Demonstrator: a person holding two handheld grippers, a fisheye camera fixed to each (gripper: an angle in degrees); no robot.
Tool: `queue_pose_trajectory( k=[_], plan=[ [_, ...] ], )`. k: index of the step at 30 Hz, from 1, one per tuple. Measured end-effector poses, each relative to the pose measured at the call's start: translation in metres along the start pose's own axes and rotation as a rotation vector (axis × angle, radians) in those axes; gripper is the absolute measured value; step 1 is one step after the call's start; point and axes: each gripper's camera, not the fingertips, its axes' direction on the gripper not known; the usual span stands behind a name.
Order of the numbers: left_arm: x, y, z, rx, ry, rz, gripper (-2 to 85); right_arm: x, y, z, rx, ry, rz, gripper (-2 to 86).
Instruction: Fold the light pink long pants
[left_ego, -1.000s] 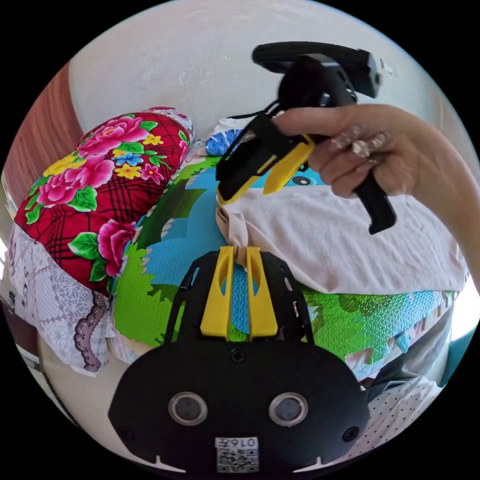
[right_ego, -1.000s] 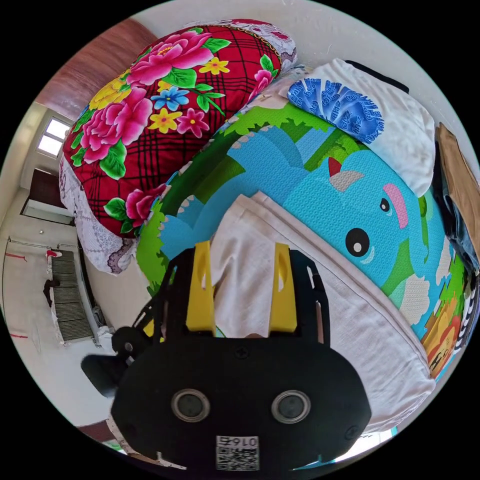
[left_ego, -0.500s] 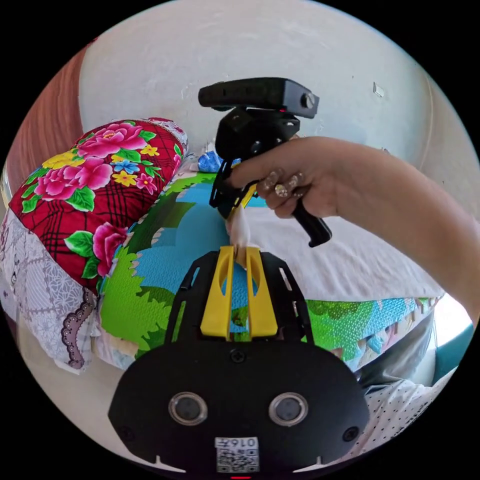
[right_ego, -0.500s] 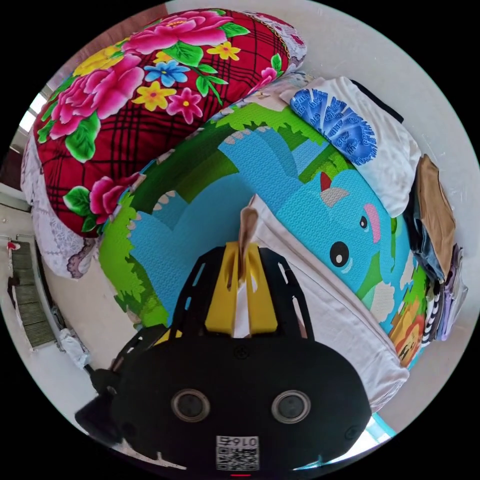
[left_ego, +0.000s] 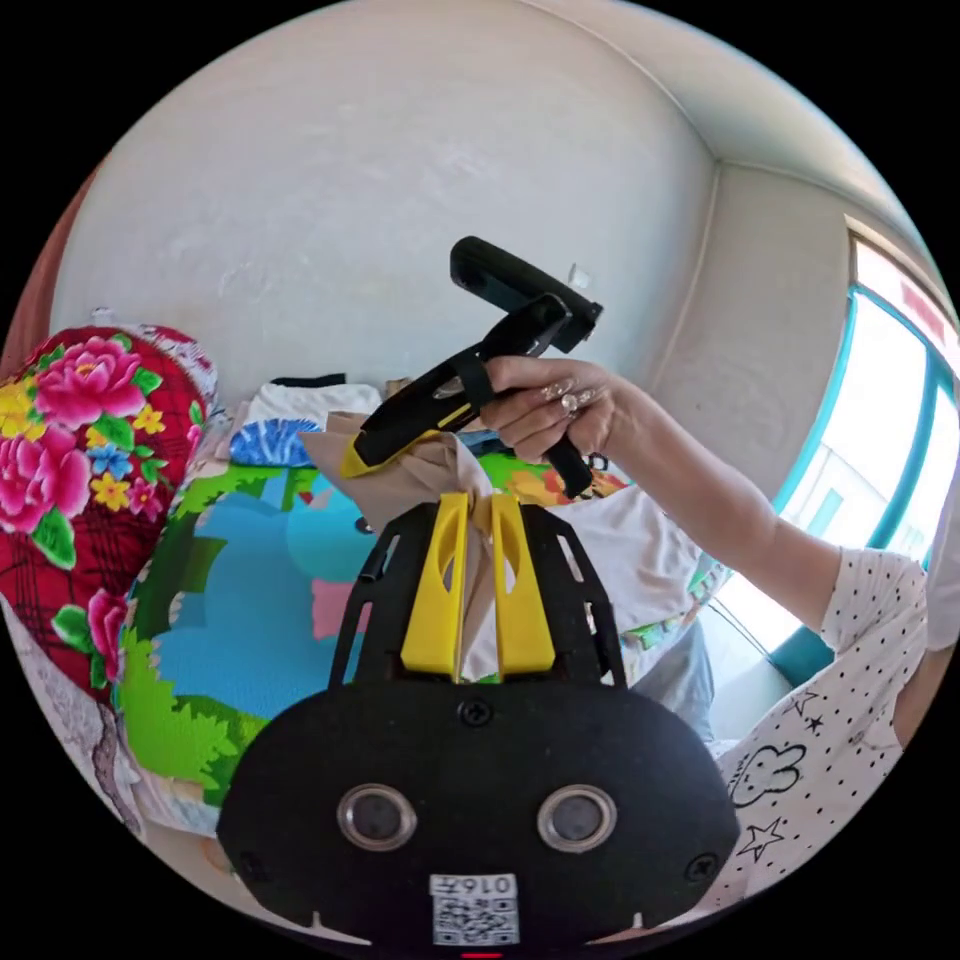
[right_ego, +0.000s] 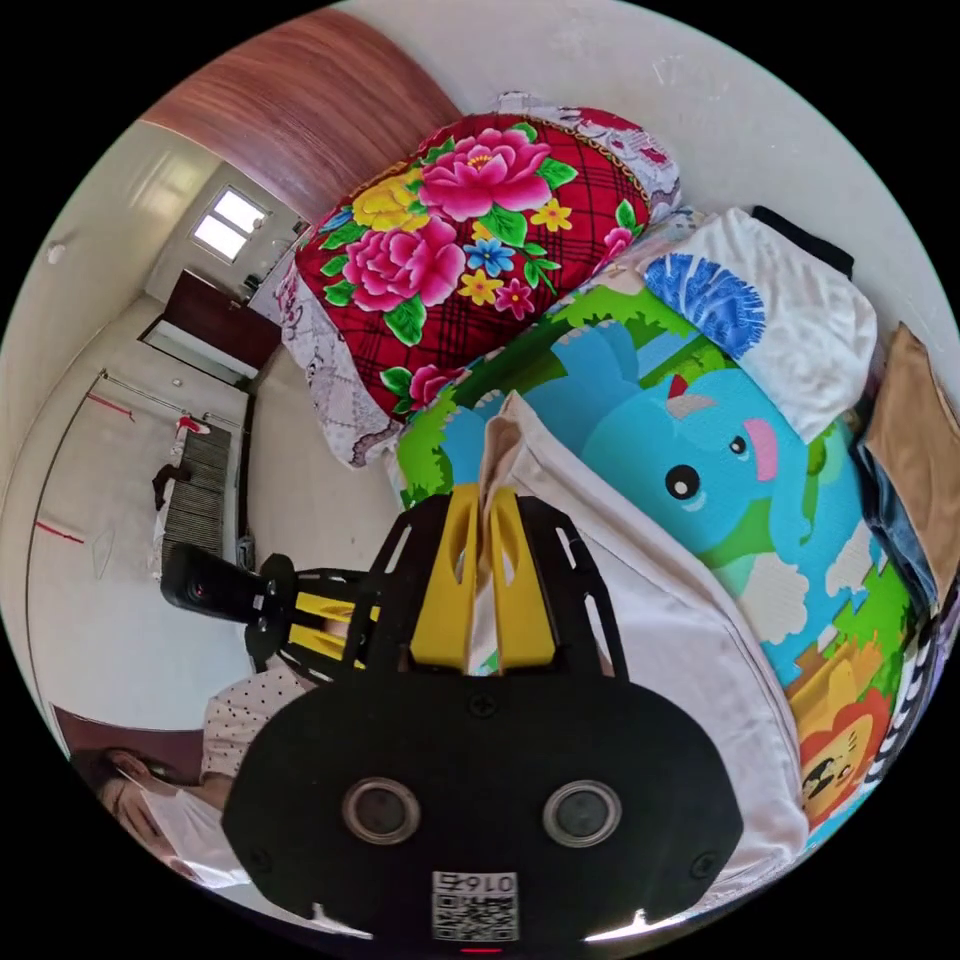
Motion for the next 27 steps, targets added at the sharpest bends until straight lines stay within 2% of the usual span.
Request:
queue_pose_trajectory(
  k=[7,13,16,20,23,27],
  plan=[
    [0.149,-0.073,0.082,-0.050,0.207,0.212,4.2,0.105,0.171,-0.125,0.032,0.049,0.121,0.3],
    [0.308,-0.104,0.180,-0.089,0.231,0.370,4.5,0.184,0.329,-0.196,-0.027,0.252,0.222,0.3],
    [0.376,-0.105,0.232,-0.102,0.273,0.356,4.6,0.222,0.401,-0.207,-0.108,0.366,0.272,0.3],
    [0.445,-0.090,0.310,-0.146,0.325,0.225,4.6,0.292,0.494,-0.193,-0.219,0.438,0.430,0.2],
    [0.483,-0.072,0.364,-0.233,0.336,0.172,4.2,0.336,0.553,-0.178,-0.236,0.419,0.521,0.0],
    [0.524,-0.070,0.388,-0.232,0.283,0.216,4.0,0.346,0.604,-0.186,-0.174,0.427,0.472,-0.1]
  ],
)
